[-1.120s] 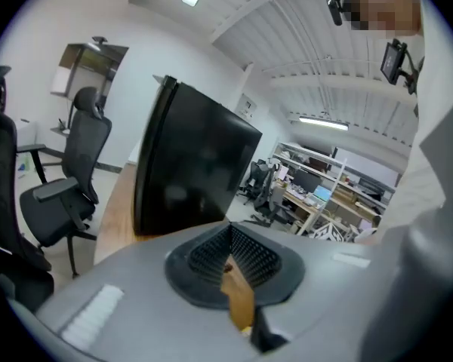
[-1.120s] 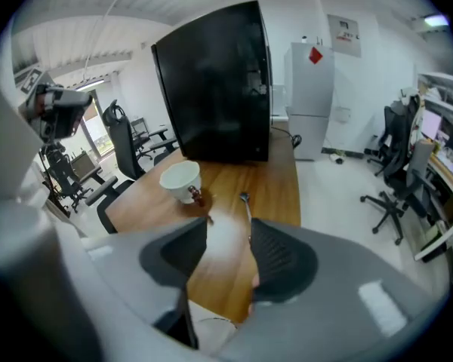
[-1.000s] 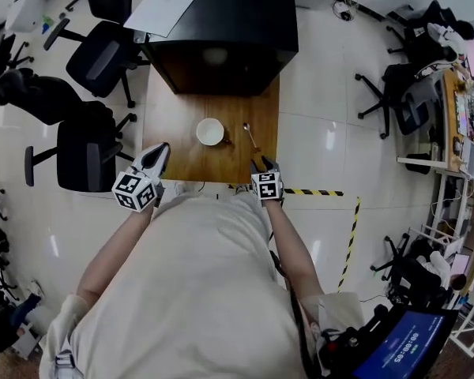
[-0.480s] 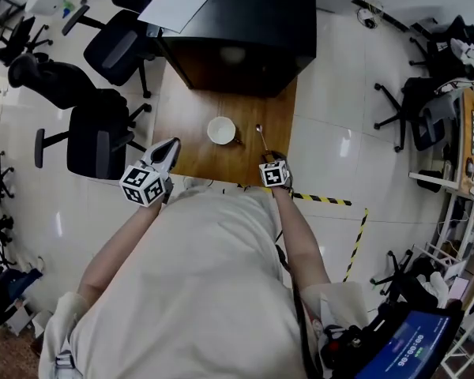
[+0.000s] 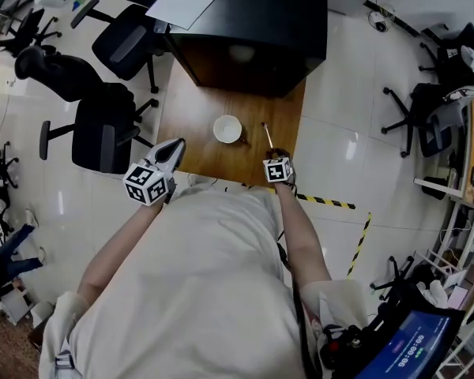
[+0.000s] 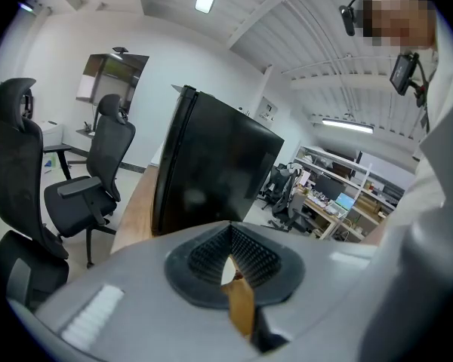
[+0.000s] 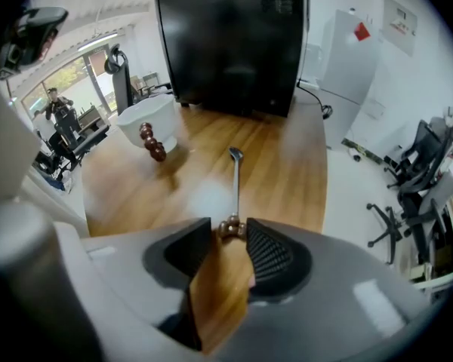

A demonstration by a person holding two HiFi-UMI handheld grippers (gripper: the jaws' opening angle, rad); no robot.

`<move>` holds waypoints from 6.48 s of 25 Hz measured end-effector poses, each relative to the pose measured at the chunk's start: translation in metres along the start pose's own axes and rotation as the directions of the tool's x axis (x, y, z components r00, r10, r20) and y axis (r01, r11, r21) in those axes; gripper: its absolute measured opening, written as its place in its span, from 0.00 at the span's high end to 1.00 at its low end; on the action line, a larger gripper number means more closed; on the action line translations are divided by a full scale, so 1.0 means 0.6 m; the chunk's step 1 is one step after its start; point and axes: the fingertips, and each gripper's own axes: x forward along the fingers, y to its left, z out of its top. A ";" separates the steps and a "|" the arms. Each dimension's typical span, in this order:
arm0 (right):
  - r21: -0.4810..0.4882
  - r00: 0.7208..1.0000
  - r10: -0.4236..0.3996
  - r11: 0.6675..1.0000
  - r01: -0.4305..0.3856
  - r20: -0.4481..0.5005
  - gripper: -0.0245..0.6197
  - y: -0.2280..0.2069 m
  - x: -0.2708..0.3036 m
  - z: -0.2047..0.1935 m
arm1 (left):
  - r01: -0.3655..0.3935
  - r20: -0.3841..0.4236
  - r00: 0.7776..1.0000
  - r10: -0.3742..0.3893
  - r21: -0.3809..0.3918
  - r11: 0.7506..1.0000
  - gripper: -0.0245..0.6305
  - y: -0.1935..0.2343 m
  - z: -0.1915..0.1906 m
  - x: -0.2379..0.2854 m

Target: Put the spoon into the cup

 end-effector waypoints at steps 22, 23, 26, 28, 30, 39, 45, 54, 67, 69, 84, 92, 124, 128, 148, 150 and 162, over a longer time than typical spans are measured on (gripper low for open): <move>0.155 0.999 0.025 0.988 -0.030 0.034 0.77 -0.015 0.001 -0.009 | -0.039 0.027 0.999 0.039 -0.015 0.999 0.99 0.013 0.000 -0.019; 0.156 0.998 0.032 0.987 -0.039 0.050 0.77 -0.012 -0.005 -0.003 | -0.038 0.029 0.999 0.038 -0.016 0.999 0.99 0.013 0.001 -0.019; 0.162 0.992 0.053 0.984 -0.071 0.113 0.77 0.000 -0.030 0.023 | -0.034 0.035 0.999 0.035 -0.025 0.999 0.99 0.015 0.002 -0.017; 0.170 0.986 0.063 0.981 -0.089 0.156 0.77 0.008 -0.052 0.046 | -0.030 0.038 0.999 0.031 -0.028 0.999 0.99 0.016 0.003 -0.015; 0.167 0.977 0.076 0.980 -0.111 0.199 0.77 0.021 -0.075 0.071 | -0.024 0.042 0.999 0.025 -0.029 0.999 0.99 0.016 0.004 -0.013; 0.065 0.948 0.157 0.981 -0.182 0.276 0.77 0.094 -0.135 0.158 | -0.041 0.063 0.997 0.045 -0.058 0.997 0.99 0.036 0.002 -0.024; -0.005 0.945 0.230 0.972 -0.236 0.234 0.77 0.133 -0.138 0.188 | -0.065 0.080 0.994 0.072 -0.081 0.995 0.99 0.050 -0.002 -0.031; -0.074 0.959 0.279 0.959 -0.275 0.046 0.77 0.169 -0.113 0.178 | -0.087 0.110 0.989 0.100 -0.114 0.990 0.99 0.058 -0.011 -0.046; -0.090 0.967 0.229 0.967 -0.240 -0.111 0.77 0.170 -0.076 0.165 | -0.134 0.131 0.979 0.158 -0.175 0.975 0.99 0.083 -0.038 -0.089; -0.106 0.968 0.223 0.966 -0.235 -0.116 0.77 0.172 -0.074 0.168 | -0.135 0.132 0.978 0.160 -0.182 0.974 0.99 0.084 -0.038 -0.092; -0.089 0.966 0.229 0.966 -0.241 -0.122 0.77 0.182 -0.078 0.177 | -0.134 0.110 0.982 0.155 -0.174 0.976 0.99 0.072 -0.036 -0.087; -0.071 0.962 0.236 0.966 -0.248 -0.140 0.77 0.180 -0.087 0.166 | -0.139 0.107 0.981 0.160 -0.177 0.974 0.99 0.076 -0.036 -0.089; -0.051 0.984 0.119 0.991 -0.127 -0.134 0.77 0.161 -0.075 0.177 | -0.121 0.141 0.978 0.151 -0.205 0.971 0.99 0.113 -0.038 -0.112; -0.045 0.988 0.097 0.994 -0.103 -0.121 0.76 0.163 -0.072 0.186 | -0.111 0.147 0.978 0.146 -0.220 0.969 0.99 0.122 -0.041 -0.126; 0.313 0.982 -0.047 0.950 -0.014 0.185 0.69 0.232 -0.188 0.265 | 0.033 0.055 0.998 -0.024 -0.180 0.983 0.99 0.253 -0.072 -0.255; 0.332 0.967 0.006 0.939 -0.093 0.256 0.69 0.269 -0.214 0.288 | 0.059 0.054 0.997 -0.050 -0.171 0.984 0.99 0.246 -0.068 -0.252; 0.284 0.824 0.125 0.901 -0.328 0.553 0.78 0.328 -0.348 0.340 | 0.188 -0.030 0.981 -0.191 -0.084 0.979 0.99 0.166 -0.074 -0.189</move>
